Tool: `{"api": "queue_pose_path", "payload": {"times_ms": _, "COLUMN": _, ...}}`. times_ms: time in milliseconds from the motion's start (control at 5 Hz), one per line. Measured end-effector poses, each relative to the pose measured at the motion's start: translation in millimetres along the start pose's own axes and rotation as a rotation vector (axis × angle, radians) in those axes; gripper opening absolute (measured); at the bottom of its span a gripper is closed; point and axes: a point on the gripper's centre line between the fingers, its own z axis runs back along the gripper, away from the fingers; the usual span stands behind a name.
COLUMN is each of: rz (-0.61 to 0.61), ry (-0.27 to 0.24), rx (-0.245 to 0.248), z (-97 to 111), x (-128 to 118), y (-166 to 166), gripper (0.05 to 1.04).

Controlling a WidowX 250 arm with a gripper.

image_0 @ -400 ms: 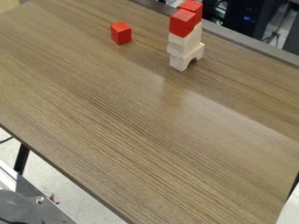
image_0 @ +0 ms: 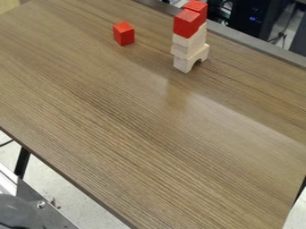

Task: Put the red cube on top of the tower

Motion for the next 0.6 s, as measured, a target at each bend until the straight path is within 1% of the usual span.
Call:
{"api": "queue_pose_path", "payload": {"times_ms": 200, "rz": 0.141, "ry": -0.001, "rx": 0.071, "z": -7, "x": 3, "y": 22, "gripper": 0.999}}
{"api": "queue_pose_path", "payload": {"times_ms": 400, "rz": 0.200, "ry": -0.019, "rx": 0.137, "z": -9, "x": 5, "y": 29, "gripper": 0.999}}
{"api": "queue_pose_path", "payload": {"times_ms": 600, "rz": 0.213, "ry": 0.023, "rx": 0.215, "z": -20, "x": -3, "y": 42, "gripper": 0.999}}
